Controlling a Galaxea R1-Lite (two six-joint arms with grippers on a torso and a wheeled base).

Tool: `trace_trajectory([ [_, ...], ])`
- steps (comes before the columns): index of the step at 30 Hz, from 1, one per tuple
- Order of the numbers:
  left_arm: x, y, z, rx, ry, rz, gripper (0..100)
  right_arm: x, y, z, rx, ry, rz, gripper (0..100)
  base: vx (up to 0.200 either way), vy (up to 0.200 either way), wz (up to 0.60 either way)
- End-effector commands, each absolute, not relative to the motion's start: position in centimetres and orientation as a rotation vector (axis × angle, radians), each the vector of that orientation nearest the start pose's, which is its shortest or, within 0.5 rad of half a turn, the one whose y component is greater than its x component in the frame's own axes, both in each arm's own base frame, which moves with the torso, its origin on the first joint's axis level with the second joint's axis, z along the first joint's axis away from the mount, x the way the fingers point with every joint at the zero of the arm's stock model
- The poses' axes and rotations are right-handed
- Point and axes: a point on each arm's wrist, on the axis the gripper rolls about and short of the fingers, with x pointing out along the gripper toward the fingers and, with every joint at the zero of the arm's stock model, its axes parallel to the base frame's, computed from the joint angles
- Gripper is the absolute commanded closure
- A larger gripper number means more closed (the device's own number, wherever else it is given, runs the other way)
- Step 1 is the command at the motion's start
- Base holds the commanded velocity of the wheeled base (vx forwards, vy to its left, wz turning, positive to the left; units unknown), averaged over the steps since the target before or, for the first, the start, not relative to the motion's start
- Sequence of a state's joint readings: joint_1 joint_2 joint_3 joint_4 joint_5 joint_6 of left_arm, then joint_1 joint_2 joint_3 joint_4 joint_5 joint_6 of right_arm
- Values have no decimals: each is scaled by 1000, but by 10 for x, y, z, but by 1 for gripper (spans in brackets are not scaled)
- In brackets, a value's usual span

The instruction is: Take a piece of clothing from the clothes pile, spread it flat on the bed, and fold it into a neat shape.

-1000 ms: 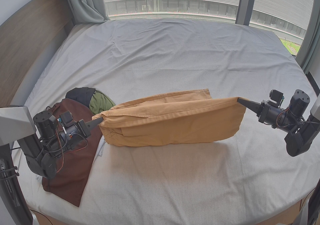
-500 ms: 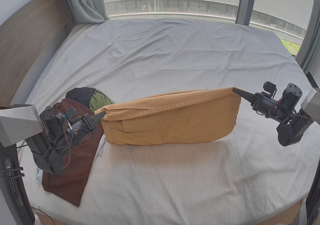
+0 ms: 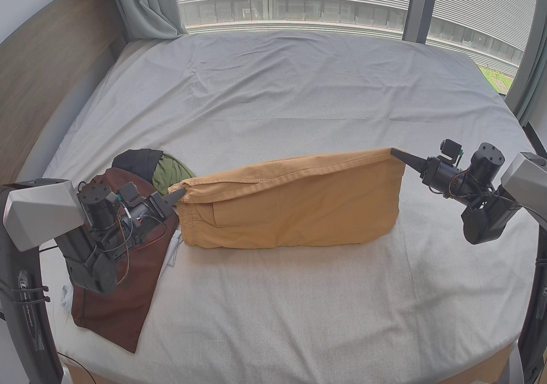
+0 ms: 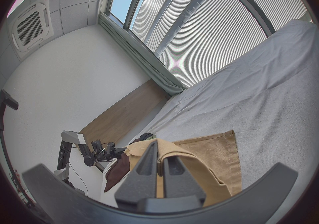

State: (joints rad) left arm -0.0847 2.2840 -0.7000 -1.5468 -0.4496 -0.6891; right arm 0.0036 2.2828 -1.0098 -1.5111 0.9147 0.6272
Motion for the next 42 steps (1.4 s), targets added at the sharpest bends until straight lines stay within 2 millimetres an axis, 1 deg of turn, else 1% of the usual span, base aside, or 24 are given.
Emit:
trace_trajectory([
  [1,375,-35,53,-706,182,-479,100,420,21,99,474,77,951,100,0,0,0],
  [8,380,-35,56,-707,162,-483,100,436,27,100,467,64,965,100,0,0,0],
  [15,386,-36,49,-708,166,-480,100,450,30,97,473,80,968,100,0,0,0],
  [24,394,-35,40,-710,168,-478,100,459,30,87,476,83,967,100,0,0,0],
  [32,395,-36,33,-714,187,-477,100,465,30,88,477,85,965,100,0,0,0],
  [36,399,-36,29,-714,186,-476,100,469,33,83,485,102,965,100,0,0,0],
  [42,402,-37,30,-712,178,-479,100,474,35,82,486,105,968,100,0,0,0],
])
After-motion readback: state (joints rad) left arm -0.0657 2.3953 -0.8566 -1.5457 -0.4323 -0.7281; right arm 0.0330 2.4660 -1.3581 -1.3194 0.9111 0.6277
